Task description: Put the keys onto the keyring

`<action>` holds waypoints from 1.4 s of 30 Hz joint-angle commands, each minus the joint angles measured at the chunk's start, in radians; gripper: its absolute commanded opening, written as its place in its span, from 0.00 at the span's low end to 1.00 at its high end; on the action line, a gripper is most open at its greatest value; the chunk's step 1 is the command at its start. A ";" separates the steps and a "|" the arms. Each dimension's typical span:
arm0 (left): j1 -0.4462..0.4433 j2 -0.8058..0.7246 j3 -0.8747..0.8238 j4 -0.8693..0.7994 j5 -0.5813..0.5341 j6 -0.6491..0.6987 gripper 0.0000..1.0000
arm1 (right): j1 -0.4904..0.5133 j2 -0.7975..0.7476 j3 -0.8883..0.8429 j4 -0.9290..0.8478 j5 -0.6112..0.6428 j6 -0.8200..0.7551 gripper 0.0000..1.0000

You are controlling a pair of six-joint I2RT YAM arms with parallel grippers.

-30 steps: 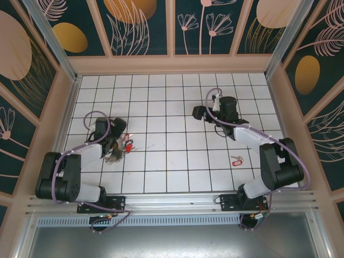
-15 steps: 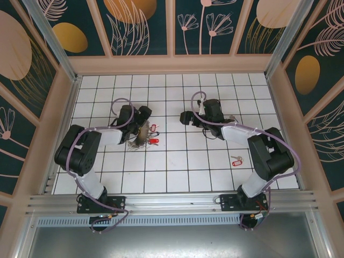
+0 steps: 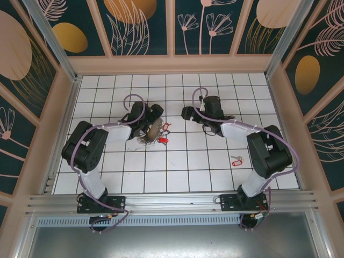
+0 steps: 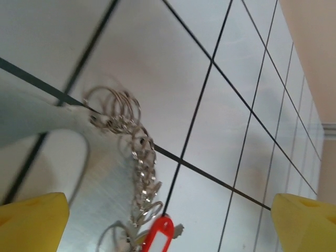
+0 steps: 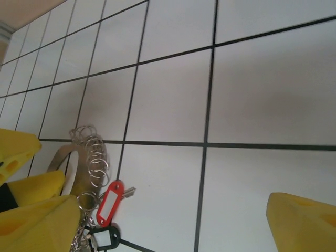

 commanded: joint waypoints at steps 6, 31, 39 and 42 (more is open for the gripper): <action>0.099 -0.211 -0.164 -0.075 -0.103 0.090 0.99 | 0.015 0.112 0.114 0.014 -0.201 -0.003 0.79; 0.109 -0.083 -0.227 0.086 0.134 0.098 0.78 | 0.128 0.486 0.503 -0.187 -0.339 -0.001 0.63; 0.089 -0.045 -0.209 0.084 0.136 0.106 0.79 | 0.113 0.497 0.489 -0.203 -0.327 -0.009 0.61; 0.084 -0.030 -0.199 0.083 0.139 0.114 0.79 | 0.108 0.521 0.502 -0.203 -0.355 0.000 0.58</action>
